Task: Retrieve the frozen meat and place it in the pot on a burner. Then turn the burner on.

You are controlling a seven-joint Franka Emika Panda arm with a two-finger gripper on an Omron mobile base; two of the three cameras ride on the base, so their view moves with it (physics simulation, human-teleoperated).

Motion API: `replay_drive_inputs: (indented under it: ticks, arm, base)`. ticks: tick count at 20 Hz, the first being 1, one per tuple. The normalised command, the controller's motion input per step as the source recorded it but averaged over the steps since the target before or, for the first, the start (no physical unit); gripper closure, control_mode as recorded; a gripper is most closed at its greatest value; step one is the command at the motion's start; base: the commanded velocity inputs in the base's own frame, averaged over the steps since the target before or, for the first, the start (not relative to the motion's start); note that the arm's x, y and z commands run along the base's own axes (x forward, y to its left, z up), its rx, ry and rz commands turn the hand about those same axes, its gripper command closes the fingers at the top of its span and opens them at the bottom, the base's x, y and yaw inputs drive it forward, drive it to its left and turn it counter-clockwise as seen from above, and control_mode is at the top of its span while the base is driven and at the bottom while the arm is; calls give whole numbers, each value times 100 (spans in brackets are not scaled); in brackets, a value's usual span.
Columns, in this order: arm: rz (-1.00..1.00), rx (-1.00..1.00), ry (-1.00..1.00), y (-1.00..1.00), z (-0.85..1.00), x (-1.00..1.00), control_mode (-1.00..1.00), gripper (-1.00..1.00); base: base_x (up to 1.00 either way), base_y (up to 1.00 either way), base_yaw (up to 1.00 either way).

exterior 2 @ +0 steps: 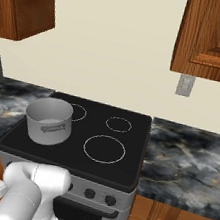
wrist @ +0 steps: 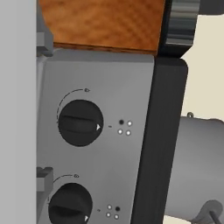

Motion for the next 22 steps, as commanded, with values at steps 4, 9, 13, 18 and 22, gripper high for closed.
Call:
replay_drive_inputs:
  ticks: [4, 9, 13, 18, 22]
  arm:
    - [0, 5, 0, -8, 0, 4, -100, -100]
    - [0, 8, 0, -10, 0, 11, -100, -100]
    - [0, 0, 0, 0, 0, 9, -100, -100]
    - [0, 0, 0, 0, 0, 8, -100, -100]
    - [0, 2, 0, -3, 0, 9, -100, -100]
  base:
    - [0, 0, 0]
    - [0, 0, 0]
    - [0, 0, 0]
    - [0, 0, 0]
    - [0, 0, 0]
